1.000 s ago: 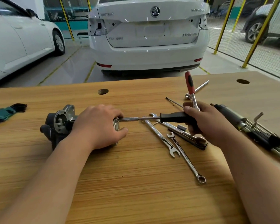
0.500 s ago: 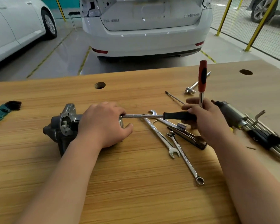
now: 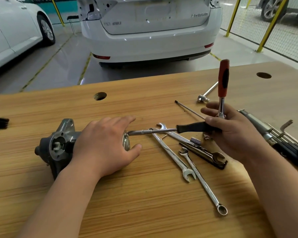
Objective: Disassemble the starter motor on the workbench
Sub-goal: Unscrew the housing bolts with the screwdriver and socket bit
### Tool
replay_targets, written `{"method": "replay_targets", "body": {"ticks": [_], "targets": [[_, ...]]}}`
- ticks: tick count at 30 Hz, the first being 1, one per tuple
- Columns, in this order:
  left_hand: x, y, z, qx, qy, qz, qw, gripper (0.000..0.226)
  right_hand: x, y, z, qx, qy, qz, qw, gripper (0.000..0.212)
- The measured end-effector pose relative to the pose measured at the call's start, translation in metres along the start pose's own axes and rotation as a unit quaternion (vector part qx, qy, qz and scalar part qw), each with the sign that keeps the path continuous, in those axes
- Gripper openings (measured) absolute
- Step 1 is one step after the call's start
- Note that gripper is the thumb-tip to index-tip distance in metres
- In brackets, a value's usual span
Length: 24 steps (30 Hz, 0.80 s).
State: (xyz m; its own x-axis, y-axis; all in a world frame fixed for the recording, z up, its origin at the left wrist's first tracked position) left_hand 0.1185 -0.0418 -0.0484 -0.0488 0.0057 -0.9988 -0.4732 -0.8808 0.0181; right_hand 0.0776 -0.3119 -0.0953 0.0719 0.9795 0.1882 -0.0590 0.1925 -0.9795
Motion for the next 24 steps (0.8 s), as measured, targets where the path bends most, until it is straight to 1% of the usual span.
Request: {"method": "replay_targets", "body": {"ticks": [2, 4, 5, 6, 7, 8, 9, 10, 12, 14, 15, 17, 19, 24], "targets": [[0.000, 0.000, 0.001, 0.003, -0.005, 0.001, 1.000, 0.073, 0.000, 0.003, -0.002, 0.001, -0.008, -0.119, 0.993, 0.039], [0.001, 0.001, 0.002, 0.013, -0.014, -0.001, 1.000, 0.070, 0.000, 0.003, -0.001, -0.003, -0.003, -0.174, 0.985, 0.037], [0.002, 0.002, 0.002, 0.017, -0.018, -0.003, 1.000, 0.069, 0.002, 0.003, -0.001, -0.005, -0.003, -0.178, 0.984, 0.033], [0.002, 0.001, 0.001, 0.019, -0.020, -0.004, 1.000, 0.068, 0.003, 0.003, 0.000, -0.004, -0.004, -0.153, 0.988, 0.027], [0.002, 0.001, 0.001, 0.019, -0.020, -0.003, 1.000, 0.067, 0.004, 0.002, 0.000, 0.000, -0.002, -0.092, 0.996, 0.021], [0.002, 0.001, 0.001, 0.019, -0.018, -0.003, 1.000, 0.066, 0.004, 0.001, 0.001, 0.006, 0.001, -0.004, 1.000, 0.015], [0.003, 0.001, 0.001, 0.018, -0.016, -0.006, 1.000, 0.066, 0.003, -0.002, 0.002, 0.006, 0.005, 0.085, 0.996, 0.009], [0.003, 0.001, 0.000, 0.017, -0.017, -0.011, 1.000, 0.066, 0.002, -0.005, 0.002, -0.003, 0.012, 0.150, 0.989, 0.007], [0.005, 0.001, -0.001, 0.014, -0.021, -0.025, 0.999, 0.068, -0.001, -0.010, 0.002, -0.041, 0.032, 0.201, 0.978, 0.009], [0.006, 0.001, -0.002, 0.009, -0.025, -0.040, 0.999, 0.069, -0.003, -0.013, 0.003, -0.063, 0.040, 0.193, 0.978, 0.007], [0.005, 0.001, -0.002, 0.005, -0.026, -0.043, 0.999, 0.070, -0.002, -0.011, 0.004, -0.059, 0.033, 0.172, 0.983, 0.007], [0.006, 0.001, -0.003, -0.004, -0.032, -0.045, 0.998, 0.070, 0.000, -0.006, 0.004, -0.039, 0.009, 0.124, 0.991, 0.015], [0.007, 0.001, -0.004, -0.009, -0.036, -0.048, 0.998, 0.069, 0.001, -0.003, 0.004, -0.031, -0.012, 0.107, 0.994, 0.022], [0.006, 0.003, -0.003, -0.008, -0.021, -0.050, 0.999, 0.064, 0.003, -0.004, 0.005, -0.049, -0.036, 0.044, 0.997, 0.034]]}}
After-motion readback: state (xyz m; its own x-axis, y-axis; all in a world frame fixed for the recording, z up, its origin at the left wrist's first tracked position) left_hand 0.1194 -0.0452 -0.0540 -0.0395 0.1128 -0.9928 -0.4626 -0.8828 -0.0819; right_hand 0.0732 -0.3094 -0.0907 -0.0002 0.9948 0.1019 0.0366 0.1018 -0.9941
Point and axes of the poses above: each hand's wrist, its own z-axis away from the middle knuckle, its own x-axis out of the palm, y = z × x, the point moved 7 cm from there along -z, towards the middle knuckle, and after that the axes turned 14 degrees about -y, right-handed, at the moved point
